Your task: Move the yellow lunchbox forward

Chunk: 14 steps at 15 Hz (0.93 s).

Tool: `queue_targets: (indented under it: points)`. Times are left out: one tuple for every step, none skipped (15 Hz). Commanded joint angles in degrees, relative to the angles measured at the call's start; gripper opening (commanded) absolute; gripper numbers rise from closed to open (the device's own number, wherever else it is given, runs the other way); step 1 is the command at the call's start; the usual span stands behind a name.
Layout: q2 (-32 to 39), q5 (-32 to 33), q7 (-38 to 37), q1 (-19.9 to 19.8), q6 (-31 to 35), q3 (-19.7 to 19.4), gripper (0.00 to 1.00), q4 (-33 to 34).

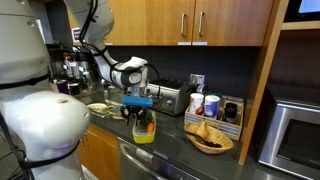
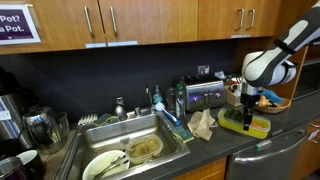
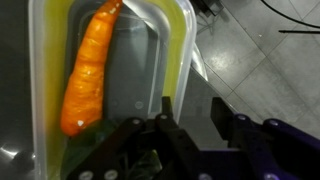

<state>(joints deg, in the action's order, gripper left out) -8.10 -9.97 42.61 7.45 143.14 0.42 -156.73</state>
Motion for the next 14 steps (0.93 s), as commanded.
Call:
queue_targets:
  points:
    - [-1.4, -1.8, 2.71, 0.58, 1.9, -0.19, 0.14, -1.63]
    - [-1.41, -1.88, 3.06, 0.59, 2.06, -0.2, 0.08, -1.62]
    - [-1.42, -2.0, 3.35, 0.61, 2.09, -0.21, 0.0, -1.6]
    - [-1.43, -2.05, 3.56, 0.63, 2.05, -0.2, 0.0, -1.56]
    - [-1.43, -2.08, 3.58, 0.61, 2.03, -0.19, 0.0, -1.55]
    - [-1.45, -2.13, 3.85, 0.61, 2.01, -0.18, 0.02, -1.52]
    - [-1.42, -2.18, 4.01, 0.66, 2.0, -0.15, 0.02, -1.47]
    - [-1.45, -2.24, 4.01, 0.69, 1.97, -0.16, 0.01, -1.43]
    - [-1.36, -2.29, 4.1, 0.73, 1.98, -0.18, 0.02, -1.36]
    - [-1.43, -2.38, 4.08, 0.76, 1.88, -0.17, 0.02, -1.37]
    - [-1.4, -2.45, 4.16, 0.77, 1.89, -0.2, 0.02, -1.32]
    - [-1.43, -2.54, 4.17, 0.77, 1.98, -0.22, 0.02, -1.29]
    - [-1.41, -2.62, 3.9, 0.75, 2.27, -0.21, 0.02, -1.23]
    - [-1.3, -2.91, 3.98, 0.77, 2.37, -0.26, 0.02, -1.05]
